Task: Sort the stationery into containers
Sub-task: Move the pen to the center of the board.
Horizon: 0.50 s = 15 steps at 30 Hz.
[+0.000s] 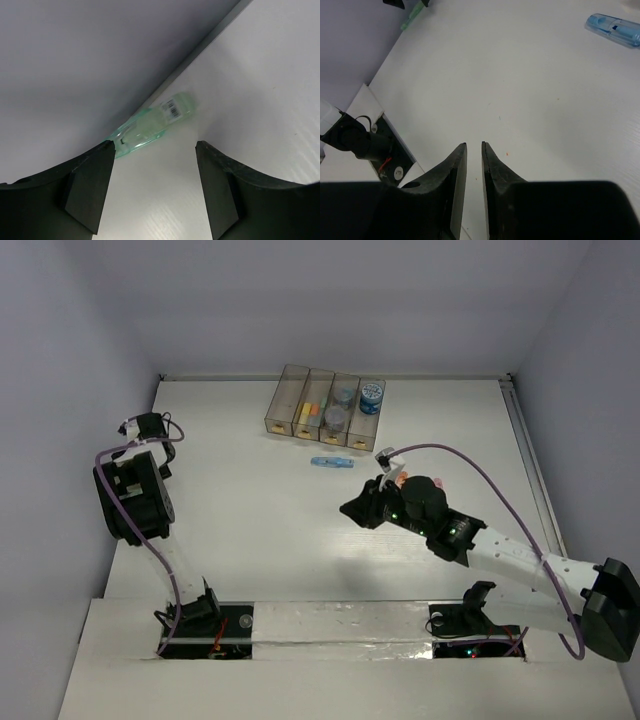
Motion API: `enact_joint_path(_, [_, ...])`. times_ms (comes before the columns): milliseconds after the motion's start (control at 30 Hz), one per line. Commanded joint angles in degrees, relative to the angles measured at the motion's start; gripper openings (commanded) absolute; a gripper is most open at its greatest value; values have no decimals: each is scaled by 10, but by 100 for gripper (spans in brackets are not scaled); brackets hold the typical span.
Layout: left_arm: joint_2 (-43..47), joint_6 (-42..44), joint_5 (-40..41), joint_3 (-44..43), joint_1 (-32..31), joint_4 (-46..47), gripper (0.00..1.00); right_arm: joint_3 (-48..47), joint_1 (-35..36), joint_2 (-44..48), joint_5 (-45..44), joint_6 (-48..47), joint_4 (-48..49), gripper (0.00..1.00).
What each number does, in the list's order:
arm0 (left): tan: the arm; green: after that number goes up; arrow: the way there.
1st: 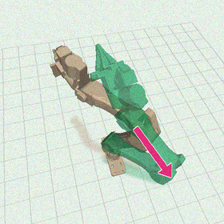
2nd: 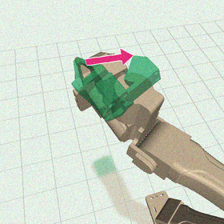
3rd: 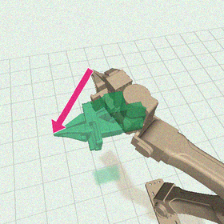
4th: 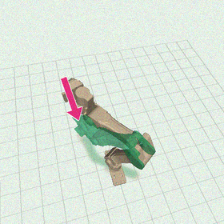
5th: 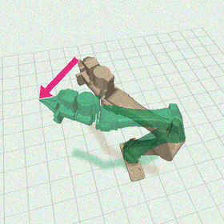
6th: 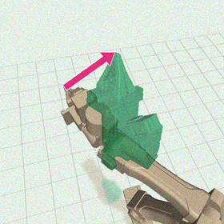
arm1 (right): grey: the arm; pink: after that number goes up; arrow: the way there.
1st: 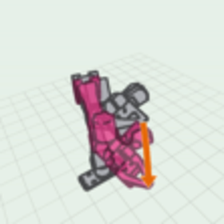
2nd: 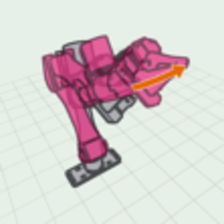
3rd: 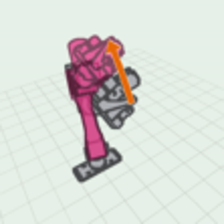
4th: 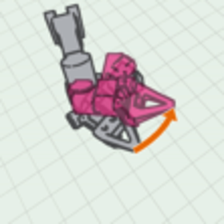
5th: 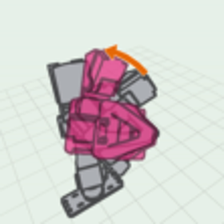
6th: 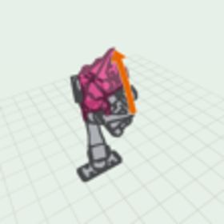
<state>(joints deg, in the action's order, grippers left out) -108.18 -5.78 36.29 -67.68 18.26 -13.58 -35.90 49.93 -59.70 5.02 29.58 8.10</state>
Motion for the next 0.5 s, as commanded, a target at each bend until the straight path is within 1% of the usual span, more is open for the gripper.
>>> enact_joint_path(0, [-19,14,-8,-30,10,-2,63,-5,4,-7,15,-10,16,24])
enact_joint_path(267, [-48,13,-54,-49,41,-6,61,-4,4,-5,17,-8,19,24])
enact_joint_path(467, [-79,13,-95,-64,41,-21,57,0,4,13,7,-7,17,24])
